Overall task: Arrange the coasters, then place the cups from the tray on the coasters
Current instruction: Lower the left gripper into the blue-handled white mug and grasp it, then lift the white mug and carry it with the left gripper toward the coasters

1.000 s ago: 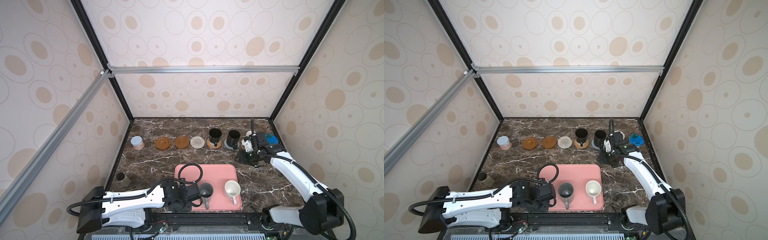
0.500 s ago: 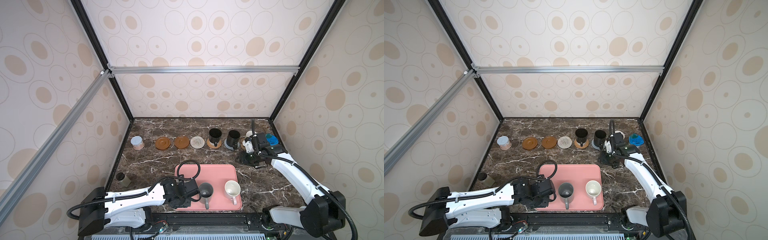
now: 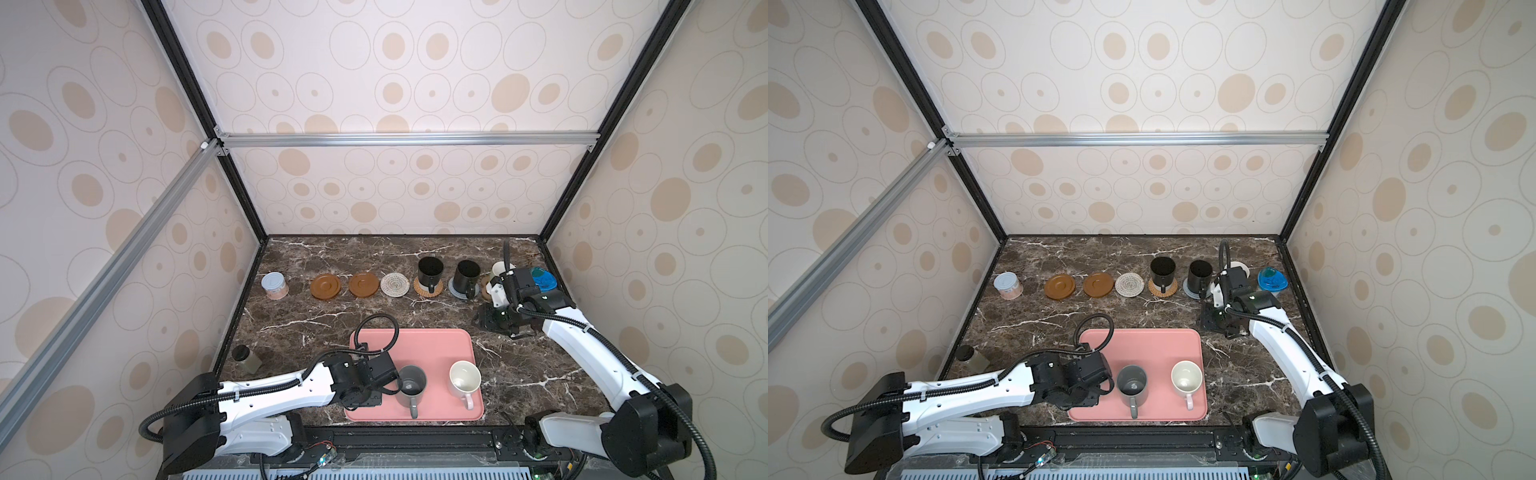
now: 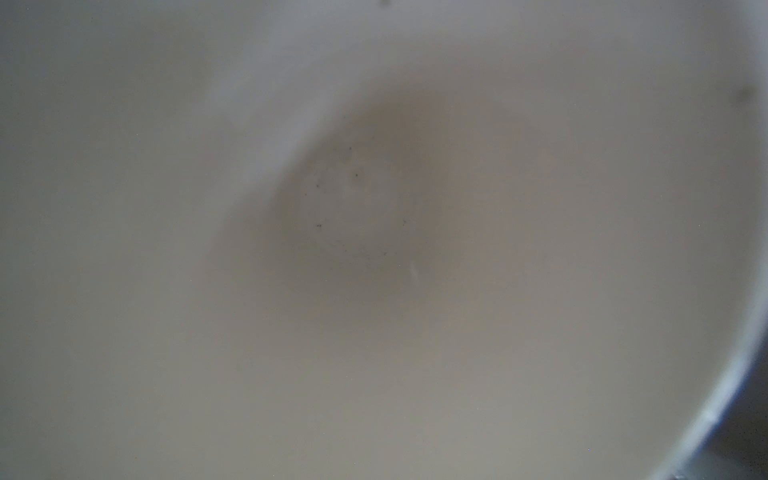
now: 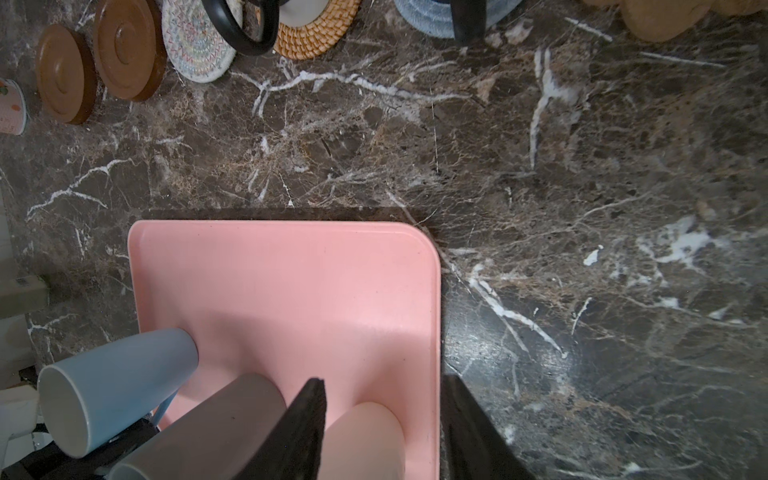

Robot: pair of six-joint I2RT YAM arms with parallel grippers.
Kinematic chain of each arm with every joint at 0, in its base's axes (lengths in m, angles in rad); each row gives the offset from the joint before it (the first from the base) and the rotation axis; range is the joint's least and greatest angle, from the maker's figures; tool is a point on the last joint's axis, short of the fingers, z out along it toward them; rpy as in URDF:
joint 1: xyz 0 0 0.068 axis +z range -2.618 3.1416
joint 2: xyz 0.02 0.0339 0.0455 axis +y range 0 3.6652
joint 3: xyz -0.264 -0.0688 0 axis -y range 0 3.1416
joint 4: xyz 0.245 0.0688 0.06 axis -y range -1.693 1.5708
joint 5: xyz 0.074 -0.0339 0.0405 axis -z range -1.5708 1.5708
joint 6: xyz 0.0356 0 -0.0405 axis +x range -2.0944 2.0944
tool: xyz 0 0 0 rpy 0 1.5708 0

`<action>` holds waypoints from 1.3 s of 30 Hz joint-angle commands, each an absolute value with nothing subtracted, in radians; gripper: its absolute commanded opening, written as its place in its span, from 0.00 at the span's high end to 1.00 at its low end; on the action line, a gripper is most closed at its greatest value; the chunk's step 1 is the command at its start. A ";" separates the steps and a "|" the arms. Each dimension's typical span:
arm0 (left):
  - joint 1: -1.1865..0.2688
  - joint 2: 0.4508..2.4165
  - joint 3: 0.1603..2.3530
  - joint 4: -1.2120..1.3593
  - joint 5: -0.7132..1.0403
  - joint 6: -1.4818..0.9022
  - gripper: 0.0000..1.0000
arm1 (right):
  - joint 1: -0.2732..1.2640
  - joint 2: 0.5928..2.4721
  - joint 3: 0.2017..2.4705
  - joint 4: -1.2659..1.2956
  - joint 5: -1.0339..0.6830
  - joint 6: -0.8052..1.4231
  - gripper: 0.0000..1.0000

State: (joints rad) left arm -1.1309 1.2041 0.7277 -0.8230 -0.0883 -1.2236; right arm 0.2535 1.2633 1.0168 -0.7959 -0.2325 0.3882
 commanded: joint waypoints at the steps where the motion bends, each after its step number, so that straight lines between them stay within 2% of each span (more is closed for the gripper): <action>1: -1.115 1.209 0.729 -0.831 -0.155 -1.227 0.74 | 0.258 1.238 1.013 -0.824 -0.222 0.400 0.51; 21: -1.068 1.169 0.690 -0.778 -0.202 -1.212 0.77 | 0.259 1.224 1.018 -0.842 -0.215 0.399 0.51; 33: -1.037 1.190 0.692 -0.756 -0.244 -1.166 0.90 | 0.259 1.211 1.008 -0.851 -0.205 0.403 0.51; 39: -1.036 1.194 0.712 -0.742 -0.258 -1.130 0.93 | 0.259 1.205 1.008 -0.857 -0.198 0.403 0.51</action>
State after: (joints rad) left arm -1.0451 1.1885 0.6865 -0.7513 -0.2127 -1.1660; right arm 0.2535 1.2301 1.0168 -0.8295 -0.2111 0.3969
